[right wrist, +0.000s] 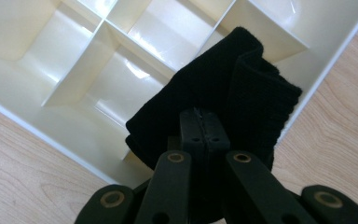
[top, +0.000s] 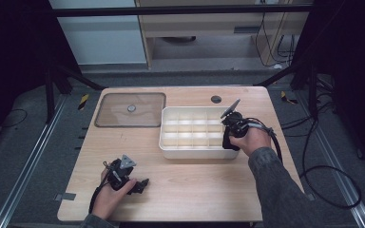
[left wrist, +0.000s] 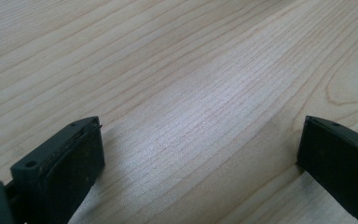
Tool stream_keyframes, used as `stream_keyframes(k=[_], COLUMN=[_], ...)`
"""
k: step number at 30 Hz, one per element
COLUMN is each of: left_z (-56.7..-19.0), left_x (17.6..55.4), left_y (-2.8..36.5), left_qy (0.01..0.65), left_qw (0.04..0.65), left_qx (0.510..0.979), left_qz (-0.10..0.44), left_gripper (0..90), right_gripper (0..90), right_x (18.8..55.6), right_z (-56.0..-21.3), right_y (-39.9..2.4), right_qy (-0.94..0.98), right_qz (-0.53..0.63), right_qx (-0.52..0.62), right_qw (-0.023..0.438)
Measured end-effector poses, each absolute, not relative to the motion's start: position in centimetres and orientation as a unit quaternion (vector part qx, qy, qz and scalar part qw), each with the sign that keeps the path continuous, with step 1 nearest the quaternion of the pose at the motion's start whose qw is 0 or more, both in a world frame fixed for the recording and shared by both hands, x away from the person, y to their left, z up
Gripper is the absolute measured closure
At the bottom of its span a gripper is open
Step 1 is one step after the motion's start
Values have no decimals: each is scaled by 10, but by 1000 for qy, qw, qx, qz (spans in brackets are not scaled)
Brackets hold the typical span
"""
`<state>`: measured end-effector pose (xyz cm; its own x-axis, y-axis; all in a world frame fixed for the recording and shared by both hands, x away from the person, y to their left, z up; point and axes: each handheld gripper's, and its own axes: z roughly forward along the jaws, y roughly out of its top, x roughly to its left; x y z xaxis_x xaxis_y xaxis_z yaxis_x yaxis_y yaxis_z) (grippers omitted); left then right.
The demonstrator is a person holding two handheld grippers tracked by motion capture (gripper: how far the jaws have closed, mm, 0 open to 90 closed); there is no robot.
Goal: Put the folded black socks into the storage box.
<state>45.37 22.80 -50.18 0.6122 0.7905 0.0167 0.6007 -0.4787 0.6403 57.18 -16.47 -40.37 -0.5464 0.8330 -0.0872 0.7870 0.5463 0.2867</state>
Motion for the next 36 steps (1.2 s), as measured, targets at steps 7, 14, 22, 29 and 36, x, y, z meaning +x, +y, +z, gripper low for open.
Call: stream_keyframes(k=[7, 14, 22, 29, 36], left_z=[-502, -502, -502, -502, -502], left_x=[454, 454, 454, 453, 453], left_y=[228, 228, 228, 228, 228], left_qy=[412, 411, 412, 413, 413], left_qw=[302, 302, 302, 302, 302], left_qx=[845, 845, 845, 845, 845], left_qz=[157, 157, 156, 156, 156], left_gripper=[0, 0, 0, 0, 0], right_gripper=[900, 900, 900, 900, 900], right_x=[570, 569, 571, 571, 572], right_z=[-409, -423, -428, -427, -429], right_y=[-164, -163, -167, -166, -167], right_qy=[873, 876, 875, 874, 873], right_qz=[105, 92, 98, 98, 100], right_qx=[464, 464, 467, 468, 471], right_qw=[107, 92, 81, 82, 80])
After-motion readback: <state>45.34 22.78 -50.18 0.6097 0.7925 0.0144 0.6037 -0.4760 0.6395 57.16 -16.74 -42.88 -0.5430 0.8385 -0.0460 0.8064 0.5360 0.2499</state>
